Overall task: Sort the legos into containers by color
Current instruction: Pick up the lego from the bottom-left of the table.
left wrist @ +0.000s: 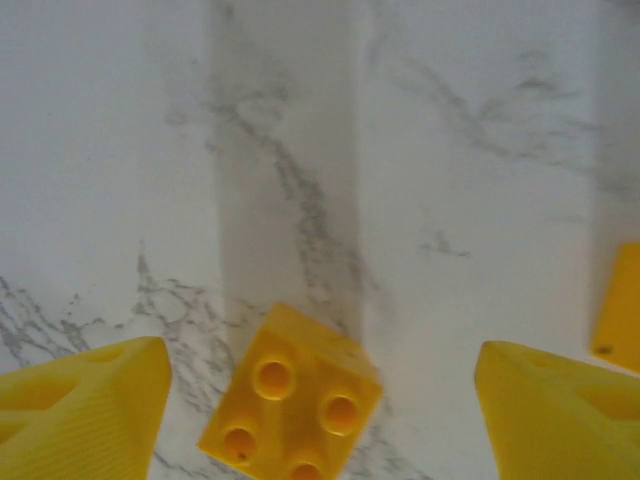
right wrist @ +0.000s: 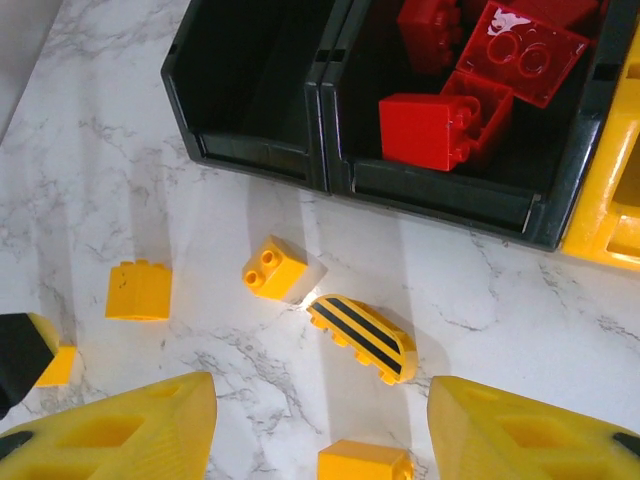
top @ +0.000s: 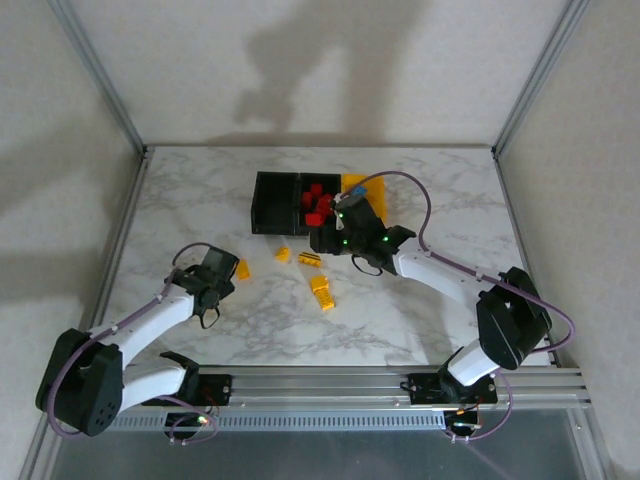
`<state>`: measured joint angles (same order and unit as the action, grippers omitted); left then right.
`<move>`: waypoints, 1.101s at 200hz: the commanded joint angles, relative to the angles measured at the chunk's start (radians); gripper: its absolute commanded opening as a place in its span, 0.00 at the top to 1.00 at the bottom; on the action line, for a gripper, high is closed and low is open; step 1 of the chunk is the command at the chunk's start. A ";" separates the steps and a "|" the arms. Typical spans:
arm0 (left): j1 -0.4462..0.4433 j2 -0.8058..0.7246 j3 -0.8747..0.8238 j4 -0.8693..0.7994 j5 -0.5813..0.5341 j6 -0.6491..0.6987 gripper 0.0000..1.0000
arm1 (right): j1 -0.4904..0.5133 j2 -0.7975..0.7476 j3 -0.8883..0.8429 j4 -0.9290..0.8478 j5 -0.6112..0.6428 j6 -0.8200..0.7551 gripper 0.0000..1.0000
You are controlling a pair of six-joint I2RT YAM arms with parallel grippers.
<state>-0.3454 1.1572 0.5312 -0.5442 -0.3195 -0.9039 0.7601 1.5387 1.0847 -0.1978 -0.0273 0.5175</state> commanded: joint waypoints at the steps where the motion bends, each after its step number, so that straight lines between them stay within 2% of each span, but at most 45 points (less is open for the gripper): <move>1: 0.015 0.010 -0.022 0.027 -0.016 -0.015 0.27 | 0.010 -0.018 -0.019 0.014 0.011 0.011 0.42; 29: 0.016 0.013 -0.022 0.039 0.001 0.002 0.45 | 0.008 -0.013 -0.016 0.015 0.015 0.009 0.43; 69: 0.016 0.030 -0.020 0.049 0.018 0.011 0.60 | 0.005 -0.012 -0.011 0.012 0.026 0.009 0.43; 89: 0.016 0.029 -0.011 0.049 0.029 0.017 0.63 | 0.002 -0.014 -0.011 0.012 0.027 0.010 0.43; 123: 0.012 0.018 0.049 0.030 0.046 0.031 0.63 | 0.000 -0.029 -0.012 0.008 0.035 0.010 0.43; 161: 0.000 0.074 0.168 0.022 0.052 0.067 0.66 | -0.008 -0.051 -0.031 0.011 0.046 0.018 0.44; 220: -0.051 0.301 0.472 0.053 0.051 0.119 0.66 | -0.019 -0.109 -0.079 0.016 0.057 0.033 0.43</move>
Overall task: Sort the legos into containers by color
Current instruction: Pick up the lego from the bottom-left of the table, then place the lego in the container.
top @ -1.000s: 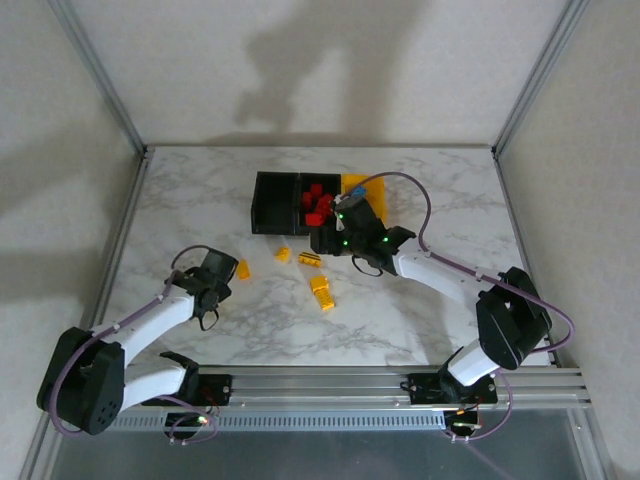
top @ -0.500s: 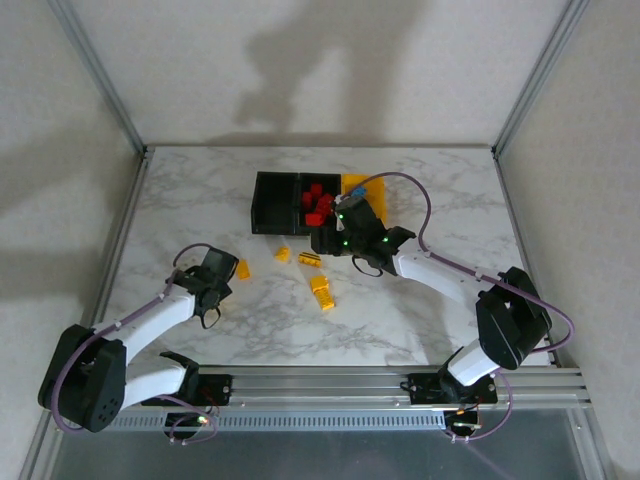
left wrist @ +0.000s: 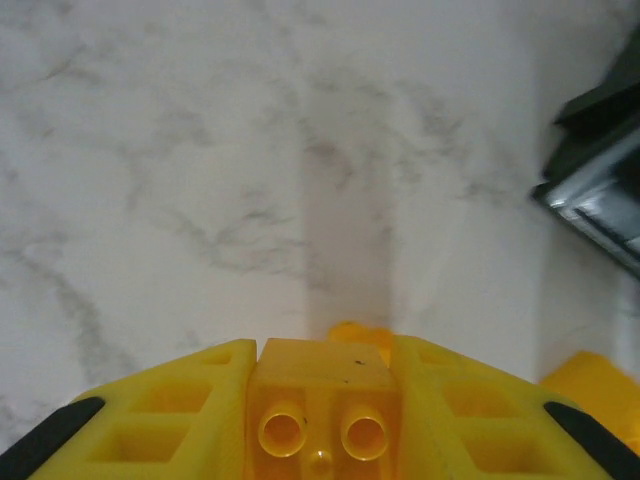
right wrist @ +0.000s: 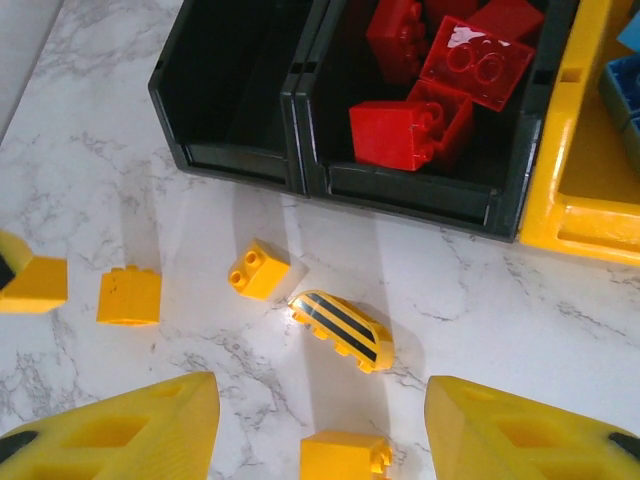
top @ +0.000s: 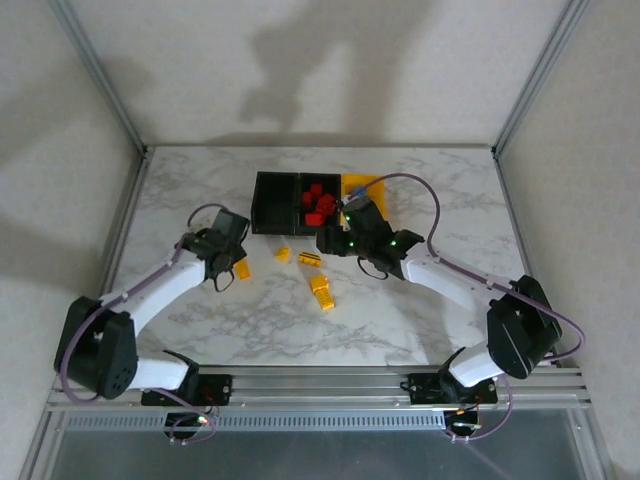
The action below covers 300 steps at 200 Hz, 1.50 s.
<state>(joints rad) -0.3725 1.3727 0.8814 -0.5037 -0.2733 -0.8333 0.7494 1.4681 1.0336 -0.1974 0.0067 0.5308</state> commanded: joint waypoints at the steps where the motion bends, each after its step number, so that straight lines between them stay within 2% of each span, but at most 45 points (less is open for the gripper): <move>1: -0.025 0.091 0.129 0.014 0.005 0.050 0.66 | -0.008 -0.039 -0.028 0.015 0.023 0.020 0.43; 71: -0.045 0.490 0.559 0.036 0.012 0.122 0.66 | -0.006 -0.080 -0.093 0.035 0.010 0.067 0.44; 103: -0.045 0.639 0.697 0.023 0.013 0.141 0.66 | 0.000 -0.092 -0.092 0.026 0.016 0.077 0.44; 136: -0.045 0.717 0.773 0.011 0.018 0.150 0.61 | 0.003 -0.095 -0.092 0.017 0.024 0.082 0.44; 153: -0.046 0.730 0.785 0.011 0.025 0.149 0.53 | 0.004 -0.092 -0.086 0.014 0.029 0.079 0.44; 179: -0.052 0.710 0.790 0.002 0.018 0.153 0.39 | 0.004 -0.084 -0.075 0.013 0.026 0.075 0.44; 207: -0.075 0.626 0.751 -0.008 0.010 0.164 0.39 | 0.005 -0.077 -0.072 0.016 0.018 0.069 0.44; 253: -0.098 0.342 0.478 0.040 0.043 0.142 0.35 | 0.014 -0.086 -0.088 0.066 -0.031 0.020 0.40; 300: -0.097 0.121 0.235 0.028 0.055 0.117 0.32 | 0.046 -0.061 -0.082 0.114 -0.084 -0.018 0.40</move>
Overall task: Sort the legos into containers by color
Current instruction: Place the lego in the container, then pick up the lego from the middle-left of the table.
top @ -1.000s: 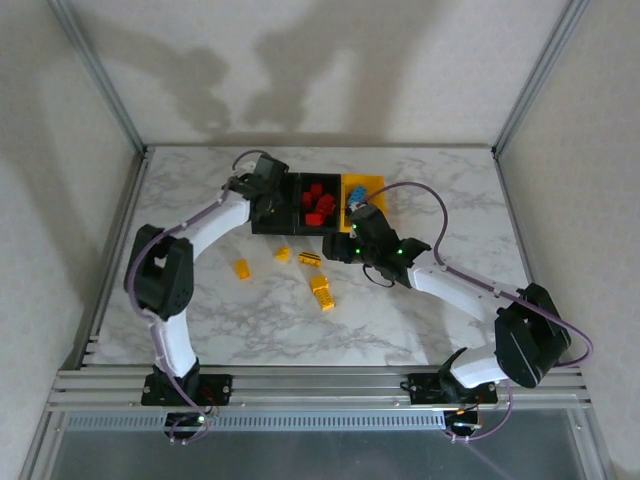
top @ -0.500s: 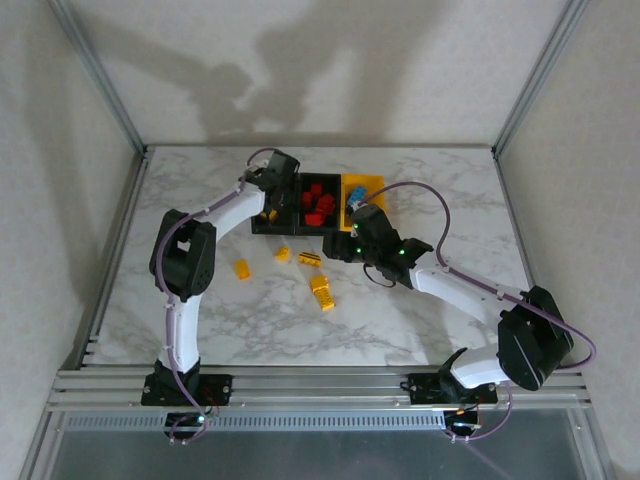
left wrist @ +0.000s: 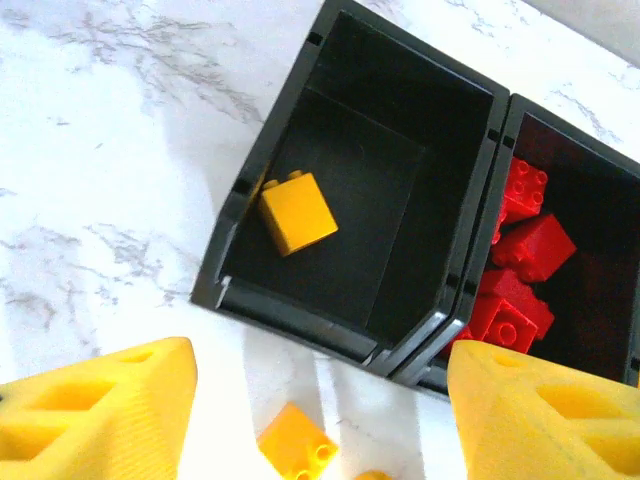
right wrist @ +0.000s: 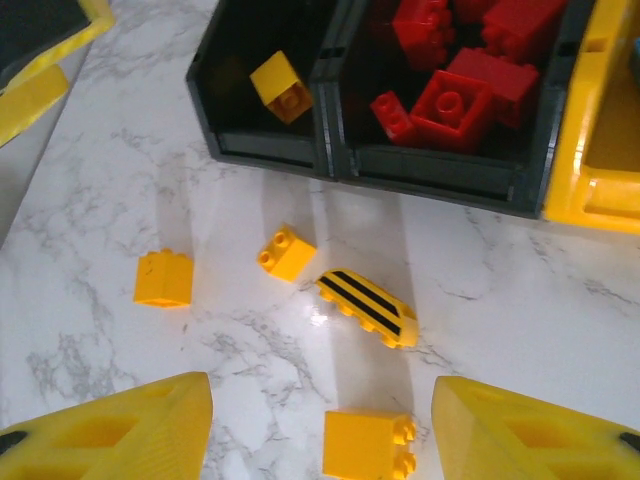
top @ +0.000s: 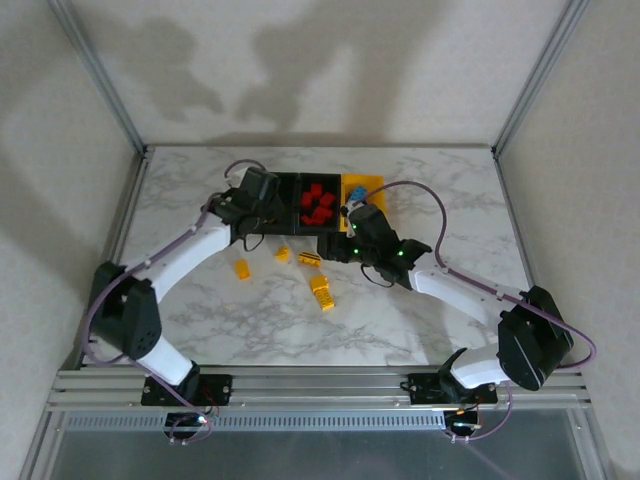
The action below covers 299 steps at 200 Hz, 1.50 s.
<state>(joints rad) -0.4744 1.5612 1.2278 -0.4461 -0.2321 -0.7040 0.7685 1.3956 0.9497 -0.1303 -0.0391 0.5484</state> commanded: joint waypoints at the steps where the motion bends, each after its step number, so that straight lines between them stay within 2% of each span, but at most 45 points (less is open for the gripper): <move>1: 0.006 -0.071 -0.117 -0.029 0.015 -0.012 0.32 | 0.027 0.011 0.002 0.048 -0.039 -0.036 0.40; 41: 0.016 -0.185 -0.328 -0.023 0.039 -0.043 0.29 | 0.060 0.030 0.009 0.060 -0.044 -0.051 0.40; 67: 0.029 -0.201 -0.430 0.003 0.039 -0.056 0.28 | 0.068 0.045 0.017 0.061 -0.045 -0.050 0.41; 149: 0.050 -0.104 -0.528 0.154 0.029 -0.024 0.33 | 0.078 0.047 0.021 0.048 -0.032 -0.039 0.42; 167: 0.055 -0.086 -0.523 0.168 0.023 -0.016 0.37 | 0.080 0.044 0.017 0.046 -0.027 -0.035 0.43; 184: 0.060 -0.062 -0.516 0.175 0.026 -0.007 0.45 | 0.079 0.043 0.019 0.042 -0.021 -0.036 0.43; 203: 0.062 -0.041 -0.510 0.182 0.035 0.000 0.60 | 0.080 0.047 0.026 0.035 -0.014 -0.041 0.43; 230: 0.063 -0.039 -0.492 0.179 0.054 0.000 0.69 | 0.080 0.047 0.030 0.025 0.000 -0.044 0.43; 299: 0.054 -0.062 -0.367 0.111 0.068 0.014 0.71 | 0.077 0.023 0.017 0.023 0.021 -0.036 0.43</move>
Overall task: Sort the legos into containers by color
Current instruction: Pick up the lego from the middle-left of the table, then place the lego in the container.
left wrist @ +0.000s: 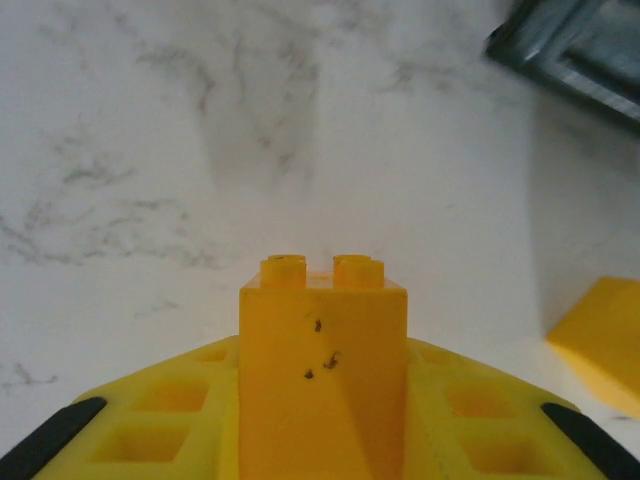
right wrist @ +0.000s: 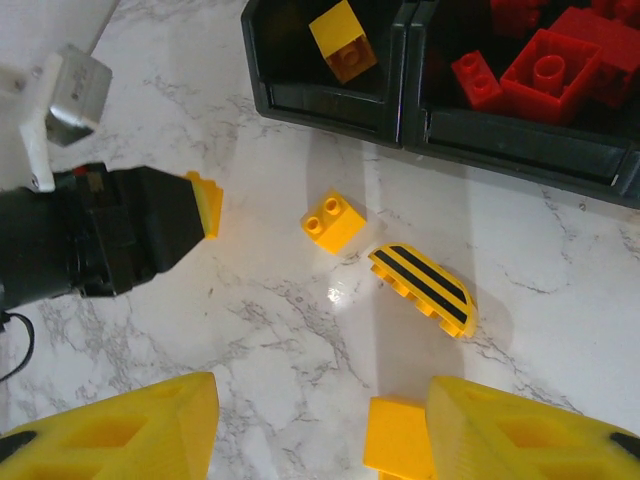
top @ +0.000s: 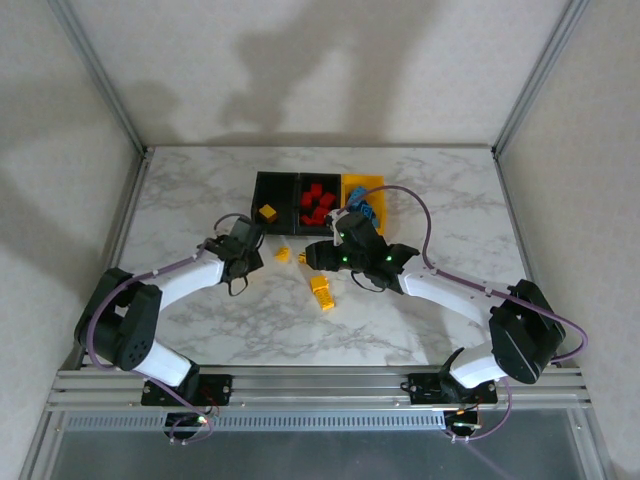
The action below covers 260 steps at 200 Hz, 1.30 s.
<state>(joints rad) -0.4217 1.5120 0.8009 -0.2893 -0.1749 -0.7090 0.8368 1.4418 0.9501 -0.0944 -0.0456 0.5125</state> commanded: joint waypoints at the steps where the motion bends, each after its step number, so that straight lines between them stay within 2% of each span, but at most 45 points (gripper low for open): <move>1: 0.001 -0.013 0.062 -0.046 0.011 0.019 0.71 | 0.009 -0.023 0.017 -0.013 0.028 -0.001 0.43; 44: -0.006 0.013 0.177 -0.078 0.009 0.031 0.71 | 0.008 -0.038 0.003 -0.011 0.040 0.004 0.43; 91: -0.006 0.110 0.345 -0.089 0.005 0.055 0.71 | 0.005 -0.048 -0.013 -0.004 0.044 0.011 0.43; 188: 0.008 0.539 0.781 -0.115 -0.014 0.092 0.71 | 0.001 -0.088 -0.039 -0.029 0.080 0.029 0.43; 226: 0.014 0.627 0.866 -0.123 -0.017 0.098 0.67 | -0.001 -0.087 -0.040 -0.034 0.085 0.034 0.43; 247: 0.018 0.659 0.899 -0.137 -0.014 0.098 0.62 | -0.003 -0.087 -0.037 -0.039 0.087 0.032 0.43; 260: 0.017 0.662 0.906 -0.140 -0.014 0.098 0.56 | -0.003 -0.089 -0.034 -0.042 0.089 0.032 0.43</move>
<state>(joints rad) -0.4141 2.1426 1.6688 -0.3824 -0.1795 -0.6353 0.8364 1.3754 0.9253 -0.1211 0.0208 0.5388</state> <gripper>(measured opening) 0.402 0.571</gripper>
